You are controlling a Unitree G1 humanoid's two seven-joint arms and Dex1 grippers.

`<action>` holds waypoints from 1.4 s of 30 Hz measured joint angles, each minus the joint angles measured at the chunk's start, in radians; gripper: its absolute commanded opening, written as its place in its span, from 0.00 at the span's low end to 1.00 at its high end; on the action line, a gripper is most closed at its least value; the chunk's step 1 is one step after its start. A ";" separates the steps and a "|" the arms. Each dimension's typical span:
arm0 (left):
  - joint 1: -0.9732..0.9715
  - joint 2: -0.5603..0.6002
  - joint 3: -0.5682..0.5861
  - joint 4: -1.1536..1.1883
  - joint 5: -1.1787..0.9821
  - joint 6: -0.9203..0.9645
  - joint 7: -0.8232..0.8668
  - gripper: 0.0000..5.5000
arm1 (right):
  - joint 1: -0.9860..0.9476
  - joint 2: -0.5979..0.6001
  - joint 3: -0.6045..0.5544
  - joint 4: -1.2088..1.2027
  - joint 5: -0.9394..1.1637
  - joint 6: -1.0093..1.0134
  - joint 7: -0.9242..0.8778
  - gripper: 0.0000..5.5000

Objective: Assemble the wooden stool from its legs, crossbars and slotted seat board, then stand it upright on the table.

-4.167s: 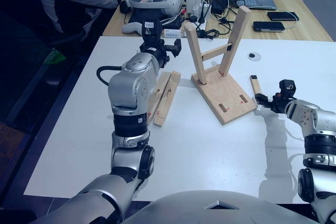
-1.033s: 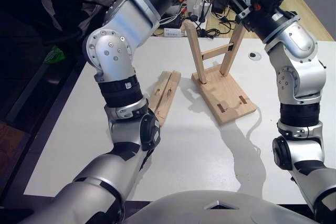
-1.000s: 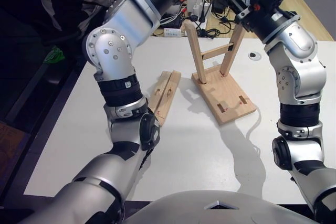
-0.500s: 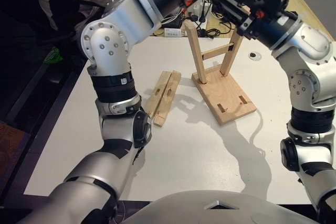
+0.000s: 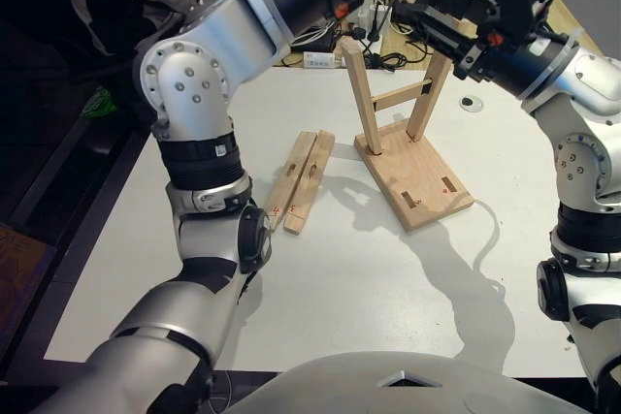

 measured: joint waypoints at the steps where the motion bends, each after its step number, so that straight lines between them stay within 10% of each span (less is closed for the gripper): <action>1: 0.000 0.002 -0.001 0.000 -0.007 0.010 -0.003 0.54 | 0.000 0.000 0.001 0.000 0.000 -0.003 0.006 0.23; 17: -0.026 0.015 0.040 0.114 -0.003 -0.053 0.013 0.10 | -0.001 -0.034 0.035 0.055 -0.064 -0.066 0.034 0.23; 32: -0.003 0.058 -0.008 0.054 -0.017 -0.010 -0.037 0.07 | -0.028 -0.114 0.047 0.135 -0.112 -0.182 0.156 0.23; 42: 0.001 0.039 0.009 0.064 -0.008 -0.012 0.047 0.07 | -0.032 -0.106 0.054 0.110 -0.086 -0.186 0.163 0.59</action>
